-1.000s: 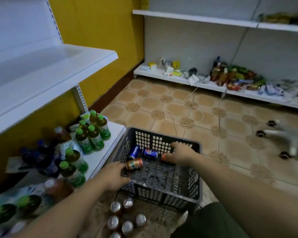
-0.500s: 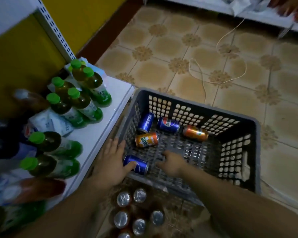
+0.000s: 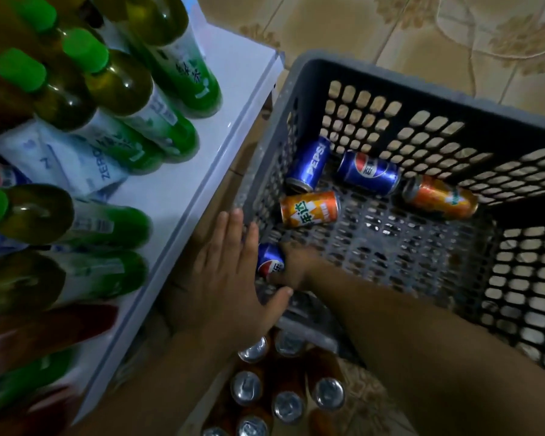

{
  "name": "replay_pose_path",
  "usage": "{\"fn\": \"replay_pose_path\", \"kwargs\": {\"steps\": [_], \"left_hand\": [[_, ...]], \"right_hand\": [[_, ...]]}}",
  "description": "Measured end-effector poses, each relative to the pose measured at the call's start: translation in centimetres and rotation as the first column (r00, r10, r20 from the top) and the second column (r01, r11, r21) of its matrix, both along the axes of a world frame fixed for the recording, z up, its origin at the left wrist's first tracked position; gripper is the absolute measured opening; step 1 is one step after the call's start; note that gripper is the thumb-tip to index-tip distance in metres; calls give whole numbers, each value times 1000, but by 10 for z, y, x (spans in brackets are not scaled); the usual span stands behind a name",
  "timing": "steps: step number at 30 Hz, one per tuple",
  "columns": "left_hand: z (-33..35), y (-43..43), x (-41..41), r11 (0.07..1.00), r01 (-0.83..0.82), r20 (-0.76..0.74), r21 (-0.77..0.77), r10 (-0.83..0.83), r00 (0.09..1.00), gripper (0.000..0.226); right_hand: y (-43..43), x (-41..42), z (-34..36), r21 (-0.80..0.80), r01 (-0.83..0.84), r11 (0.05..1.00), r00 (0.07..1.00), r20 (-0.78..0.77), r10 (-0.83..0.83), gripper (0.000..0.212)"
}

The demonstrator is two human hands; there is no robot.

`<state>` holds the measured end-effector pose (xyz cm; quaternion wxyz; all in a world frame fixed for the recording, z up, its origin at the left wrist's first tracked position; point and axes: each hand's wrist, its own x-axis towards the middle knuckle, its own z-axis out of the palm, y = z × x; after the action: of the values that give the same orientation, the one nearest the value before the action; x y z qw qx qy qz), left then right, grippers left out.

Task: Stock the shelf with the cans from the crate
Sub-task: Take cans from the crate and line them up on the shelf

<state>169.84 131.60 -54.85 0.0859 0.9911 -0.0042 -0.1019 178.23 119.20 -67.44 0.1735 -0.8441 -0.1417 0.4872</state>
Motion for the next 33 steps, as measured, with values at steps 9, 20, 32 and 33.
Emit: {"fn": "replay_pose_path", "kwargs": {"steps": [9,20,32,33], "left_hand": [[7,1,2,1000,-9,-92,1,9,996,85],[177,-49,0,804,-295,-332,-516,130,934,97],[413,-29,-100,472,-65,133,-879,374,918,69],[426,-21,-112,474,-61,151,-879,397,906,69]], "right_hand": [[-51,13,68,109,367,924,930,-52,-363,96],[-101,-14,328,582,574,576,748,-88,-657,74],[-42,-110,582,882,243,404,845,12,-534,68],[-32,-120,598,879,193,435,855,67,-514,71]]}}
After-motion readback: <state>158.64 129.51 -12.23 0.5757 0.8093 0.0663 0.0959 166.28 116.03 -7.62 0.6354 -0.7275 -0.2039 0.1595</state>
